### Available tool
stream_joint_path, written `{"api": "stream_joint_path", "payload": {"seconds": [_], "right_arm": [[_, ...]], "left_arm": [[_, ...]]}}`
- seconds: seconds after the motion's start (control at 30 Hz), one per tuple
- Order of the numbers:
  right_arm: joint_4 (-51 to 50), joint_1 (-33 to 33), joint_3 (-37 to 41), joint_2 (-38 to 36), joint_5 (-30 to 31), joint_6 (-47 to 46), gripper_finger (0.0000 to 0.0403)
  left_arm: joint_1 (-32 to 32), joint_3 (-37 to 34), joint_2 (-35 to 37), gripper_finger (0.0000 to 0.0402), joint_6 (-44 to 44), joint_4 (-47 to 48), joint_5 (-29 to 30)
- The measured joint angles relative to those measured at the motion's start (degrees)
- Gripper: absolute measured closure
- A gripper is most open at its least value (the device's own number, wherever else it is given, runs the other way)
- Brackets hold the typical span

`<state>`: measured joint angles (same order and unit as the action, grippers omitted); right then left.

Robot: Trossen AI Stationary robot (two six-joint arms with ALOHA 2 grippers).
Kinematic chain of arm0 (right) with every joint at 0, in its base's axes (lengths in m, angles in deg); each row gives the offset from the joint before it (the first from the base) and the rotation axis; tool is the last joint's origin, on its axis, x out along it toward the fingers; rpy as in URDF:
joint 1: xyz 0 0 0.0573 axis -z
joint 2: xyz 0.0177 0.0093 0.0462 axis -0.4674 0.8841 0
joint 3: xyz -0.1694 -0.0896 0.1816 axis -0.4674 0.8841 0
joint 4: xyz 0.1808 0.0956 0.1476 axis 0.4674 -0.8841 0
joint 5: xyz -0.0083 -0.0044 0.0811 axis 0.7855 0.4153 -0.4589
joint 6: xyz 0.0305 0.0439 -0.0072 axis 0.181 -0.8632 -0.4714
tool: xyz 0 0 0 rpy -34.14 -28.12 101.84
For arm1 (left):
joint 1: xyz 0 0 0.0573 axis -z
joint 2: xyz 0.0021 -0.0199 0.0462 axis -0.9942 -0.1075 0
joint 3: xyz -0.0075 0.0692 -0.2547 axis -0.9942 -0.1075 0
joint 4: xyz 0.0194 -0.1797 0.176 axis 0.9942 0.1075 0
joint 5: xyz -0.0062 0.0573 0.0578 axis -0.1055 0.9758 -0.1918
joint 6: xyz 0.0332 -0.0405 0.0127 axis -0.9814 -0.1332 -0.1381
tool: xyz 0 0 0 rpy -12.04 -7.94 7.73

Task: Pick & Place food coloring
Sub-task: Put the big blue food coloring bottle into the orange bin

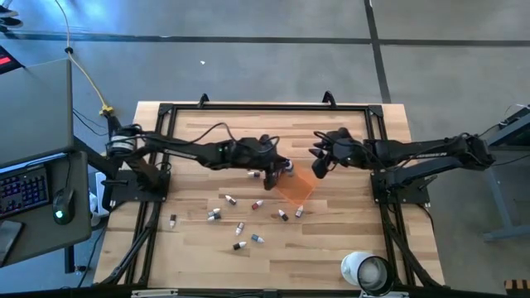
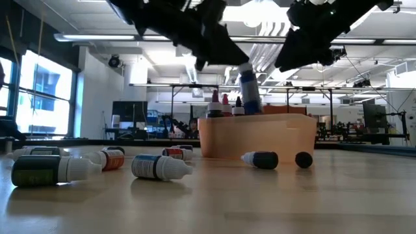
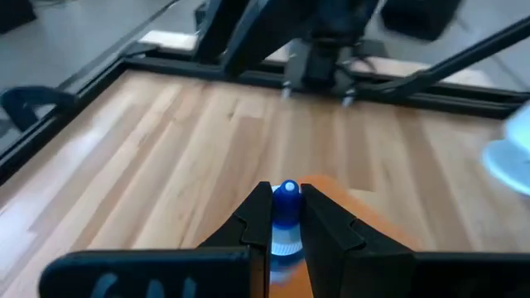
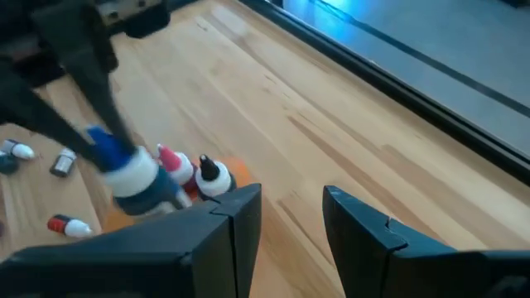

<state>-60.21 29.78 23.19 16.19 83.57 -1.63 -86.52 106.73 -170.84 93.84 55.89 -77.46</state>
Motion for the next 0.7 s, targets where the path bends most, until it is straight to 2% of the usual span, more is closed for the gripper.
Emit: {"api": "stream_joint_path", "payload": {"seconds": [0.47, 0.7], "right_arm": [[-1.8, 0.0, 0.0, -0.1, 0.43, -0.61, 0.0279], [-1.75, 0.0, 0.0, -0.1, 0.41, -0.45, 0.0279]], "left_arm": [[0.04, 2.0, -5.9, 0.0364, 0.34, 0.33, 4.58], [0.03, 1.98, -6.19, 0.0364, -0.09, 2.32, 7.1]]}}
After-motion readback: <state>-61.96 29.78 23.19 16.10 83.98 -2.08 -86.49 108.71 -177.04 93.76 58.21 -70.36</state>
